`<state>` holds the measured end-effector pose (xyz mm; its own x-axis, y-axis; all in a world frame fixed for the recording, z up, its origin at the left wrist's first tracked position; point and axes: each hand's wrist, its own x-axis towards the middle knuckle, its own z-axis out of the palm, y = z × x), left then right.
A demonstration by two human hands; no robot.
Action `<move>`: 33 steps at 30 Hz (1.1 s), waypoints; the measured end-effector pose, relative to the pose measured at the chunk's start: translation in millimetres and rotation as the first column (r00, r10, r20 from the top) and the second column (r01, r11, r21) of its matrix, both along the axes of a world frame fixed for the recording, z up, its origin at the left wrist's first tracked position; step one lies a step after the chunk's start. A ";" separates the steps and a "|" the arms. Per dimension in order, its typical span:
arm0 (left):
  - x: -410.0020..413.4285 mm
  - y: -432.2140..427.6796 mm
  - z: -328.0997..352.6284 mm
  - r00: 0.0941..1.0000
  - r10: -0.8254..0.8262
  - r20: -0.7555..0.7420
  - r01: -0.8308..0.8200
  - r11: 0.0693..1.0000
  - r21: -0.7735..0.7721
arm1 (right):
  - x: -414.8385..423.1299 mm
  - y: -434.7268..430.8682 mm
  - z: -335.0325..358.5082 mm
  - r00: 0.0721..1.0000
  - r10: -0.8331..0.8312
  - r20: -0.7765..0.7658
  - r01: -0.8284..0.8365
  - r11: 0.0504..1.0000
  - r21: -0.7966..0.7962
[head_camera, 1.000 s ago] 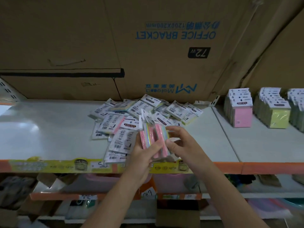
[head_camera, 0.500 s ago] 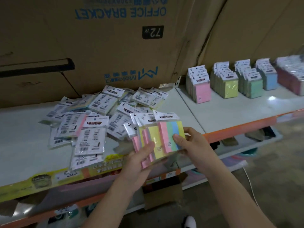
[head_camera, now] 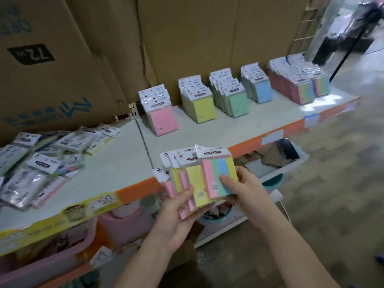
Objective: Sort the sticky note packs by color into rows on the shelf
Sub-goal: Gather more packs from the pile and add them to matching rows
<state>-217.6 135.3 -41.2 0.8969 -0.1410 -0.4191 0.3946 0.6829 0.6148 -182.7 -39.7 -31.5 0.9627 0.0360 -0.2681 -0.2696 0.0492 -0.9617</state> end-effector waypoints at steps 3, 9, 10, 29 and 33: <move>6.2 -64.7 1.6 0.998 -0.062 -0.014 0.062 0.998 0.018 | -4.8 -64.1 -2.6 0.998 -0.061 -0.008 0.061 0.998 -0.010; 21.1 -149.6 1.9 0.960 -0.280 -0.016 0.281 0.957 0.077 | -10.8 -158.0 -7.0 0.979 -0.204 -0.021 0.204 0.979 0.018; 25.3 -160.6 0.7 0.950 -0.311 -0.012 0.311 0.946 0.090 | -10.4 -170.3 -8.3 0.973 -0.228 -0.023 0.229 0.973 0.019; 204.9 -340.4 0.0 0.916 -0.380 0.132 0.371 0.925 0.084 | 145.9 -362.3 17.5 0.973 -0.189 0.135 0.229 0.876 -0.425; 240.2 -369.0 2.5 0.940 -0.313 0.138 0.304 0.949 0.084 | 192.1 -389.6 19.1 0.977 -0.126 0.171 0.182 0.911 -0.370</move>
<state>22.6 -233.8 -38.6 0.8658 -0.3990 -0.3020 0.4818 0.5017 0.7185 9.4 -429.2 -12.4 0.9766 -0.1936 -0.0933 -0.1492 -0.2985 -0.9427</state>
